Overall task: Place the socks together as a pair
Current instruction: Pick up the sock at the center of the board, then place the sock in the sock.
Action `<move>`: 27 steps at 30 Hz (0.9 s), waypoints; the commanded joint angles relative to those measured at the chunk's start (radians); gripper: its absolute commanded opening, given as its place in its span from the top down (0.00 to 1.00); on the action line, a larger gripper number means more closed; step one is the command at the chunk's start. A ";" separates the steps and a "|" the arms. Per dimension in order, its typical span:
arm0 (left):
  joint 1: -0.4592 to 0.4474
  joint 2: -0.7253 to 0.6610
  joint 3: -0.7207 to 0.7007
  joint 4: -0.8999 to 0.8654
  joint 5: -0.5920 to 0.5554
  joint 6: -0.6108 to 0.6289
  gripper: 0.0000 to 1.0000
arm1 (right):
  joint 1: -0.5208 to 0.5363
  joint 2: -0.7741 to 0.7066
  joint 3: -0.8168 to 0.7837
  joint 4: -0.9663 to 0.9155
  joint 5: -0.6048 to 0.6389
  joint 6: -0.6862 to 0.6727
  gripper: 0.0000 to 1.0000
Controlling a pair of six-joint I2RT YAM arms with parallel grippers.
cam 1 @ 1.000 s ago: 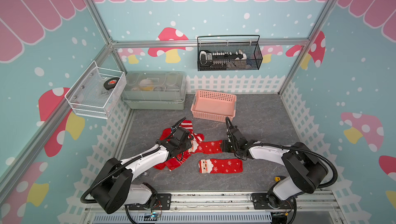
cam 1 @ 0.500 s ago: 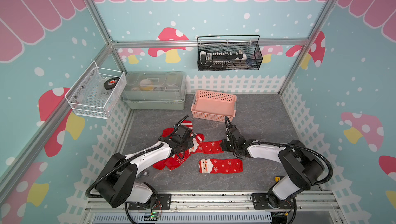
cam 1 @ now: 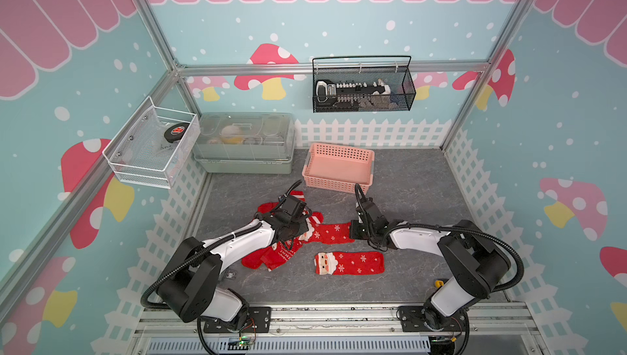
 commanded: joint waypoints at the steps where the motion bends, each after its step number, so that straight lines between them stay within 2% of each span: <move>1: -0.014 -0.059 0.022 -0.021 0.019 0.019 1.00 | -0.002 -0.085 -0.010 -0.038 0.003 0.003 1.00; 5: -0.059 -0.123 0.016 -0.032 0.028 0.033 1.00 | -0.001 -0.210 -0.046 -0.088 0.006 0.004 1.00; 12: -0.199 -0.241 -0.031 -0.046 0.014 0.010 1.00 | 0.005 -0.548 -0.193 -0.230 0.022 0.054 1.00; 19: -0.337 -0.262 -0.077 -0.031 -0.019 -0.067 1.00 | 0.016 -0.904 -0.341 -0.377 0.014 0.142 1.00; 24: -0.398 -0.231 -0.111 -0.001 -0.035 -0.109 1.00 | 0.016 -1.018 -0.393 -0.458 0.019 0.162 1.00; 27: -0.410 -0.209 -0.131 0.014 -0.034 -0.133 1.00 | 0.016 -1.028 -0.420 -0.422 0.002 0.169 1.00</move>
